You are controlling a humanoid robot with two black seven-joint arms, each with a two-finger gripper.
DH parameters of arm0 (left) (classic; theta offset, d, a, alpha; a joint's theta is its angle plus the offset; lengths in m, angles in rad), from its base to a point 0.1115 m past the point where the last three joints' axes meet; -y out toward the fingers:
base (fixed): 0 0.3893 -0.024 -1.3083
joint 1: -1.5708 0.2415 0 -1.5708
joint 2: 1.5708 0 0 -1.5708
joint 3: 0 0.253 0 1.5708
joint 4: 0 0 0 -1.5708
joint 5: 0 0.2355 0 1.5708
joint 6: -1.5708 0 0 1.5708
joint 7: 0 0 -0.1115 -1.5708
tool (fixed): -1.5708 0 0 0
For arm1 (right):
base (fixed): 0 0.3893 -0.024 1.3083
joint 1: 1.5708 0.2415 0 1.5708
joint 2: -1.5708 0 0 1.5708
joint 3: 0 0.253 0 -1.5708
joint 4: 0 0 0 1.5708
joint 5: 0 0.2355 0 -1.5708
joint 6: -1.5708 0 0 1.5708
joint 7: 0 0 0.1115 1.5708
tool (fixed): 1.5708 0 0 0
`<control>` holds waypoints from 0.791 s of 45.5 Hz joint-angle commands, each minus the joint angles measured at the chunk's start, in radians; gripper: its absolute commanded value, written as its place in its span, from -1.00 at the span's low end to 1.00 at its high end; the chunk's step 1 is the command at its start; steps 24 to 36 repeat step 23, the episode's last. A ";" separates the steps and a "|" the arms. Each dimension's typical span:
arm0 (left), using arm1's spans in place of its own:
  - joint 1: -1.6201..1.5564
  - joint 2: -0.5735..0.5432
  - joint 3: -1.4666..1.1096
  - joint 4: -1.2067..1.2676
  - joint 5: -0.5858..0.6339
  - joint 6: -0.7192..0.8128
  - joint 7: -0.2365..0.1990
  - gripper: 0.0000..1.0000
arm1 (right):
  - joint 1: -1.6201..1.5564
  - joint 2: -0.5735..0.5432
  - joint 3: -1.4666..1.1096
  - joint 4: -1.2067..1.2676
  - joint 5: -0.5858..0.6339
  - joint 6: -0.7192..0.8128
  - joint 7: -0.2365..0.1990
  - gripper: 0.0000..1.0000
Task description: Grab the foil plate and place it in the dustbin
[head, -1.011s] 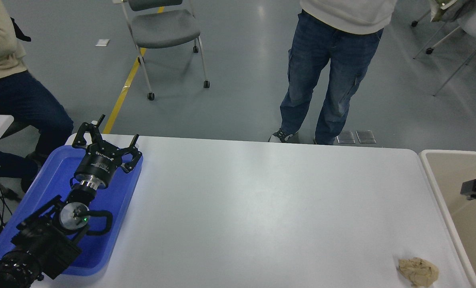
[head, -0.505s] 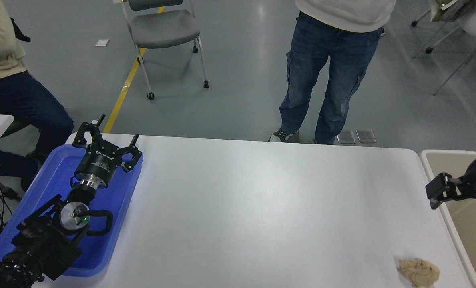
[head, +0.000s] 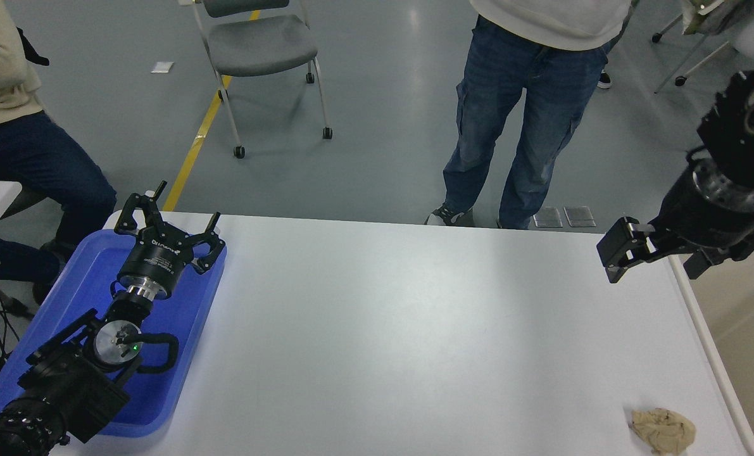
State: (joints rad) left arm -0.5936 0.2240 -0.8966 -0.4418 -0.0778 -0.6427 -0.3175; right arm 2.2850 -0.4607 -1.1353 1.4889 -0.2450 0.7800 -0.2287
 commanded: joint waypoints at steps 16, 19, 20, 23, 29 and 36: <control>0.000 0.000 -0.001 0.000 0.001 0.000 0.000 1.00 | 0.151 0.047 0.008 0.007 0.013 0.005 0.000 1.00; 0.000 0.000 -0.001 0.000 0.001 0.000 0.000 1.00 | 0.148 0.050 0.008 0.007 0.013 0.005 0.000 1.00; 0.000 0.000 0.001 0.000 0.001 0.001 0.000 1.00 | 0.146 0.051 0.006 0.007 0.013 0.005 0.000 1.00; 0.000 0.000 -0.001 0.000 0.001 0.000 0.000 1.00 | 0.146 0.060 -0.006 0.004 0.013 0.005 0.000 1.00; 0.000 0.000 -0.001 0.000 0.001 0.000 0.000 1.00 | 0.146 0.060 -0.006 0.004 0.013 0.005 0.000 1.00; 0.000 0.000 -0.001 0.000 0.001 0.000 0.000 1.00 | 0.146 0.060 -0.006 0.004 0.013 0.005 0.000 1.00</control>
